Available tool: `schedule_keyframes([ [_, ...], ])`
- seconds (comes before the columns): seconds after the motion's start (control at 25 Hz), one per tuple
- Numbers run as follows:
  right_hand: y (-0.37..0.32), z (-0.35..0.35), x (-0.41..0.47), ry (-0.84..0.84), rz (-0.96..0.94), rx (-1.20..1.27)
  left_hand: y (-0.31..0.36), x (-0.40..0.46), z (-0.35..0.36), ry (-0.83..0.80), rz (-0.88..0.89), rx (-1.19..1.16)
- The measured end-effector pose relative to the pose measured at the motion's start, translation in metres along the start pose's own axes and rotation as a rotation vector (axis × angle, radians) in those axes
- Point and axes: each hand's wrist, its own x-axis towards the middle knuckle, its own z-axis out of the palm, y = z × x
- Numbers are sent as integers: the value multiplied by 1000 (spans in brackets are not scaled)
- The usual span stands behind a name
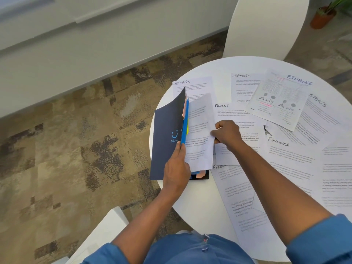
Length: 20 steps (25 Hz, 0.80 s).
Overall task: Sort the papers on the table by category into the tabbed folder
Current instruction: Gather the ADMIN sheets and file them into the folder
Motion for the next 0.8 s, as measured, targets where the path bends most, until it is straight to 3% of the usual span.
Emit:
schedule_keyframes([
  [0.36,8,71,2,-49,-80,31,3,1,6,-27,6,-28],
  [0.6,30,46,20,168,-47,-20,0,7,4,-9,34,-43],
  [0.8,53,39,33,-142,-92,-162,1,9,4,-43,22,-43],
])
